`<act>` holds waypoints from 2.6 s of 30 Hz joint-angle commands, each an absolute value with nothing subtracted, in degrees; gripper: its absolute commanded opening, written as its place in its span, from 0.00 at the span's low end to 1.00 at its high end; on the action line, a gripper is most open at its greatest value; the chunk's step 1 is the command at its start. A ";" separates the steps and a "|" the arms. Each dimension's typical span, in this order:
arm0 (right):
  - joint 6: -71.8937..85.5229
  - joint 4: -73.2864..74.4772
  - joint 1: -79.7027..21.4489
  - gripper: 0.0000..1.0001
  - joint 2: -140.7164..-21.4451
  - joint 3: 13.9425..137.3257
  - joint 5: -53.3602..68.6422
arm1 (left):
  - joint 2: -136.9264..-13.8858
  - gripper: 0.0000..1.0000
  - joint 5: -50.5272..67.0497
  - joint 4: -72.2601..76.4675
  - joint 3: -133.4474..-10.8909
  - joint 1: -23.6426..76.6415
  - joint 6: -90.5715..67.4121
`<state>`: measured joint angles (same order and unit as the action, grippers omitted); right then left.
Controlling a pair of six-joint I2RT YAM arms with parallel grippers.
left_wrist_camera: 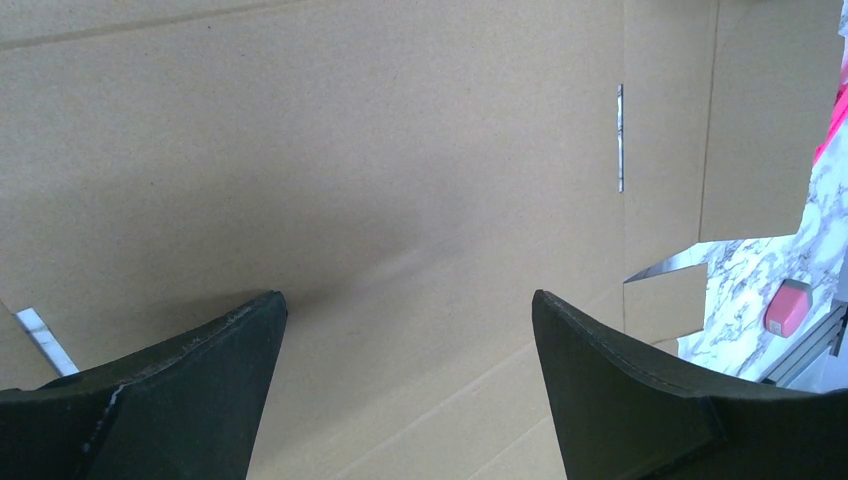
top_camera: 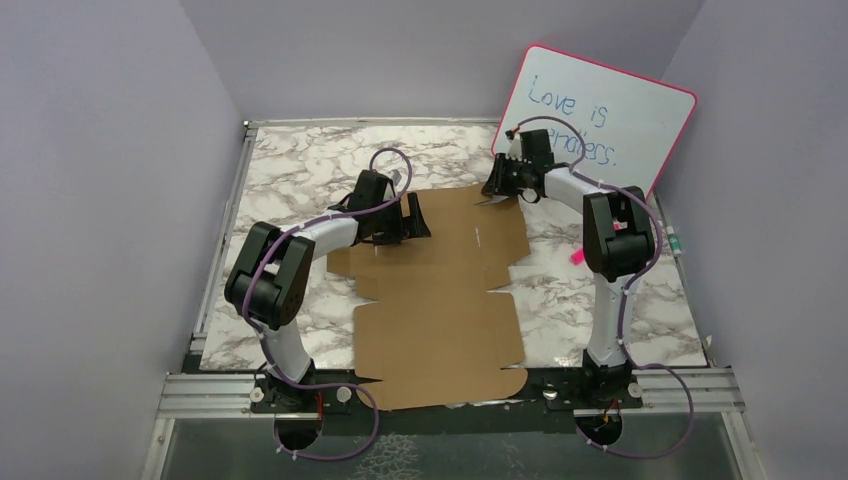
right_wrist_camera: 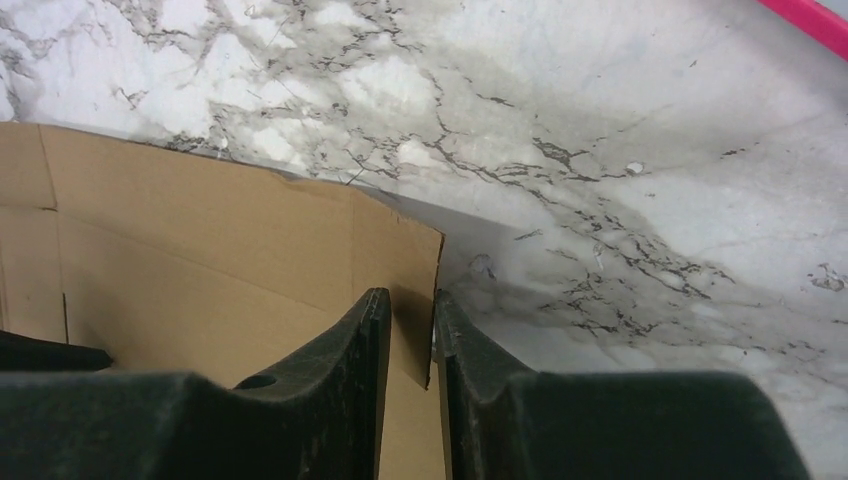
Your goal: Fold the paper box
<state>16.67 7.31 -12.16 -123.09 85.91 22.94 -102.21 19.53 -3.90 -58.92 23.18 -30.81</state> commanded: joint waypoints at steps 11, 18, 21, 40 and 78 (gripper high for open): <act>7.67 20.32 -25.74 0.22 -118.97 93.86 -8.91 | -103.18 0.93 21.99 -2.32 -58.60 22.94 -31.46; 7.26 24.48 -29.89 0.22 -122.87 99.97 -17.70 | -103.17 0.93 22.18 -1.81 -58.30 22.95 -31.72; 7.10 25.89 -30.45 0.22 -124.46 102.41 -19.26 | -103.18 0.93 22.39 -1.59 -58.27 23.10 -31.89; 8.86 13.46 -22.58 0.58 -102.22 79.13 9.51 | -92.05 0.95 22.59 -13.38 -65.57 12.34 -25.57; 11.72 5.14 -21.84 0.92 -91.04 64.10 25.48 | -122.44 0.31 43.17 -19.86 -88.18 -2.81 -17.89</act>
